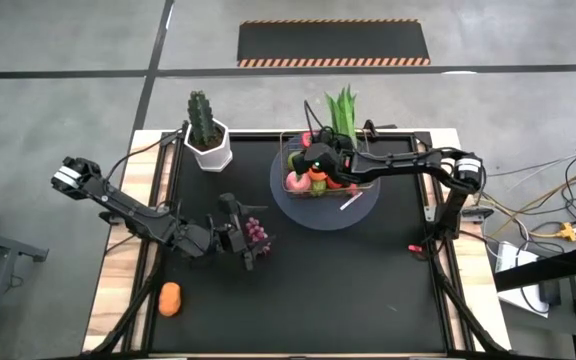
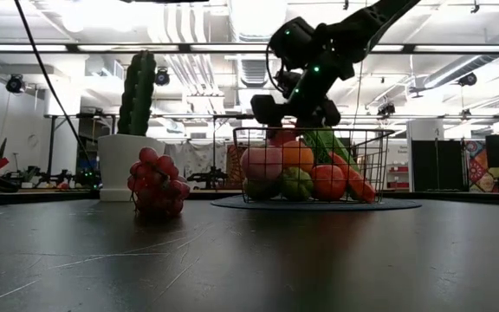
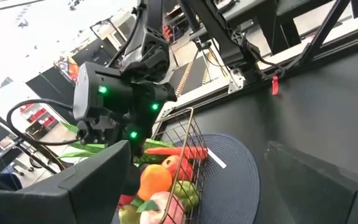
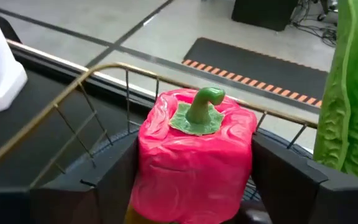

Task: Build produce basket
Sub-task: Put the red bell pepper into the gold wire basket, then put the orange potato into the gold wire basket

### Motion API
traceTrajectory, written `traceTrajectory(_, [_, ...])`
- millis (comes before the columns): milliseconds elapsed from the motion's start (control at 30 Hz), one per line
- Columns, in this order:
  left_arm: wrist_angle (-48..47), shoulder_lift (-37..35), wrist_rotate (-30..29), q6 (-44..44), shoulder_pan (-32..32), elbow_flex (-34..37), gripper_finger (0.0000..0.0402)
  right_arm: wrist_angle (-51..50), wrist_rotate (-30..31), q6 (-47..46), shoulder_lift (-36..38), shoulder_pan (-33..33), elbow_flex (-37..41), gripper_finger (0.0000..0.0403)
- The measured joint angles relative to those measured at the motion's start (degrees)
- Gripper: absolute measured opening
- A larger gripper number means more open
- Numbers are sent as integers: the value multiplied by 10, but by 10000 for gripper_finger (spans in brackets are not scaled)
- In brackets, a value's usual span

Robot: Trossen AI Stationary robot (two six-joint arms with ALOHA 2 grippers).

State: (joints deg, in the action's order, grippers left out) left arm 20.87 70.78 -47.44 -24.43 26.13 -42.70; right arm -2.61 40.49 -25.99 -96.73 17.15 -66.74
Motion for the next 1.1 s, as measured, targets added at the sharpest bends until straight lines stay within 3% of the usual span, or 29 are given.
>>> traceTrajectory(300, [9, 2, 0, 0, 0, 0, 355, -3, 0, 0, 13, 0, 4, 349])
traceTrajectory(600, [12, 2, 0, 16, 0, 0, 355, -57, -14, 34, 82, -15, 4, 359])
traceTrajectory(700, [12, 2, 0, 41, 0, 0, 355, -91, -57, 62, 119, -30, 4, 359])
traceTrajectory(933, [10, 4, 9, 161, 3, 22, 355, -192, -224, 151, 206, -97, 10, 359])
traceTrajectory(1100, [6, 21, 16, 261, 6, 42, 354, -201, -279, 186, 257, -178, 60, 359])
